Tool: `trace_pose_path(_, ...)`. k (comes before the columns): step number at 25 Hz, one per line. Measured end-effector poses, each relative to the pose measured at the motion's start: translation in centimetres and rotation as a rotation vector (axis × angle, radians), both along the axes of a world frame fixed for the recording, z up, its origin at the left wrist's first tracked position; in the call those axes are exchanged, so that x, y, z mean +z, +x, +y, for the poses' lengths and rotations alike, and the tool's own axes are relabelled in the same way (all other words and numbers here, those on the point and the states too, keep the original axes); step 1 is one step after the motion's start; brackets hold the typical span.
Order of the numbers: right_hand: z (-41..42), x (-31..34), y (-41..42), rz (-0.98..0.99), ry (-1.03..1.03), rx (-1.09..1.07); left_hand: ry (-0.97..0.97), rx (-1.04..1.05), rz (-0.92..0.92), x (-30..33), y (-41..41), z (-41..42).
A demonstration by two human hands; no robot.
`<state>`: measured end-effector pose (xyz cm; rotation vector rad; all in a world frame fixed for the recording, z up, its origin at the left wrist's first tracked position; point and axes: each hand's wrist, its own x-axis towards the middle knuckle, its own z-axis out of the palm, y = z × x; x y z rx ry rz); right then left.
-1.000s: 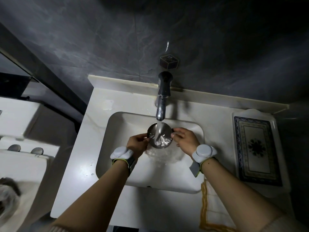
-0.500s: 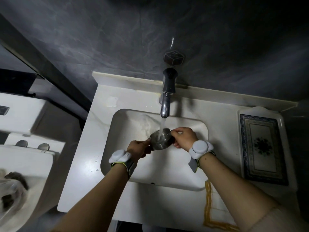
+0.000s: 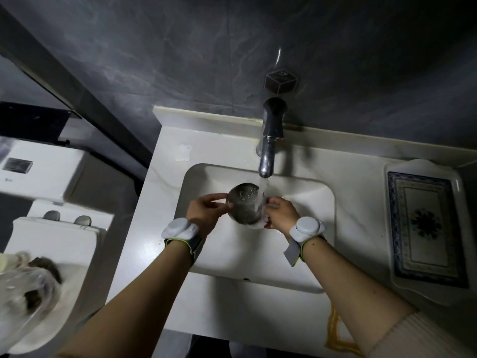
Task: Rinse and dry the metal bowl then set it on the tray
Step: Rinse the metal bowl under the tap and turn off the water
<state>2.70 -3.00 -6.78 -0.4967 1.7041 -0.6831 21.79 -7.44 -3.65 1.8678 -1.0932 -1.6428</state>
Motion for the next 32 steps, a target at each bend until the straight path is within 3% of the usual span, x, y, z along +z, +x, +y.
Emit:
trace_pose_path(9,1.5,1.3,-4.0,0.133,-0.104,-0.044,0.079,0.019,0.074,-3.4,-3.9,0.7)
trace_pose_path(17,2.3,1.0,-4.9,0.201,-0.081,-0.033,0.195,-0.073,0.046,-2.6,-5.6,2.5)
trace_pose_path(25,0.8,-0.2,-2.3,-0.015,0.061,-0.137,0.132,-0.018,0.045,-2.3,-2.4,2.3)
trace_pose_path(32,-0.2,-0.4,-1.5,-0.165,0.211,-0.17,0.068,0.021,0.149,-3.3,-0.3,2.4)
